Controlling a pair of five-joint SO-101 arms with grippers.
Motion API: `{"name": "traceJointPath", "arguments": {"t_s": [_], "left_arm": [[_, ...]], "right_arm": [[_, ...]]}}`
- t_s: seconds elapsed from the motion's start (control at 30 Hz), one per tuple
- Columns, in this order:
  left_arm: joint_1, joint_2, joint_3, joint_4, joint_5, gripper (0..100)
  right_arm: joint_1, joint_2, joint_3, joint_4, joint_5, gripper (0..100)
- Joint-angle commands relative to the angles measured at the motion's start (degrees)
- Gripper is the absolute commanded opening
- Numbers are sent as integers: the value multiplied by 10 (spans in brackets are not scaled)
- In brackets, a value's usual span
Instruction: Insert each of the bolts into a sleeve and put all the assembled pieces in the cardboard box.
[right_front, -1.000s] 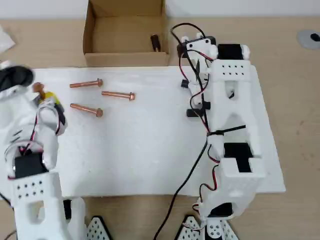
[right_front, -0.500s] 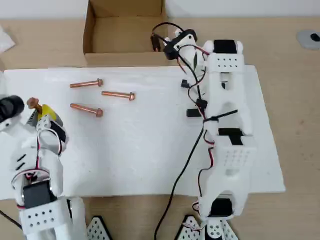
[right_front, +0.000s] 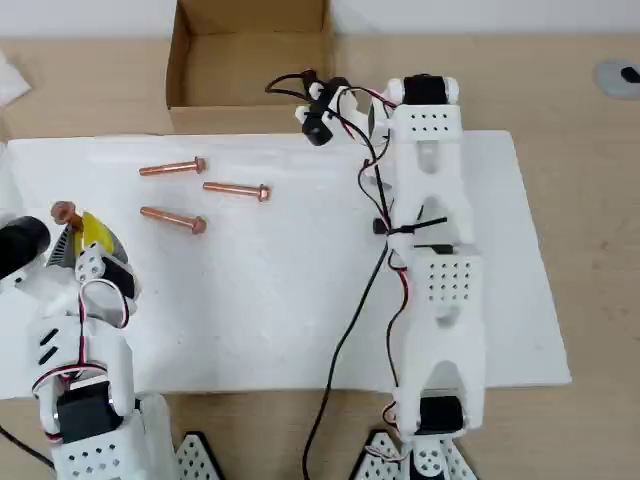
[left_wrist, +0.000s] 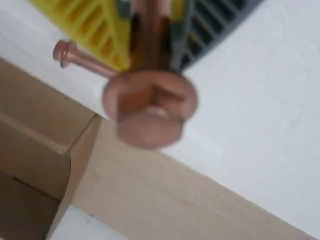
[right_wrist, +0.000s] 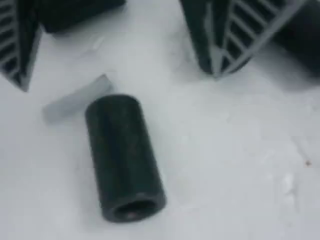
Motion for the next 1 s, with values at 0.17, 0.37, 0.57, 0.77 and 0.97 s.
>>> {"name": "traceJointPath", "arguments": {"t_s": [0.17, 0.37, 0.57, 0.77, 0.97], "left_arm": [[-4, -10, -6, -10, 2, 9], [-4, -10, -6, -10, 1, 9], [-4, -10, -14, 14, 1, 10], [-4, -11, -12, 13, 1, 10], [-5, -11, -11, 13, 1, 10]], "right_arm": [[-6, 26, -38, 4, 14, 274], [-7, 37, -41, -10, 14, 276], [-10, 57, -42, -26, 16, 275], [-21, 80, -42, -33, 24, 274], [-29, 86, -43, -34, 24, 274]]}}
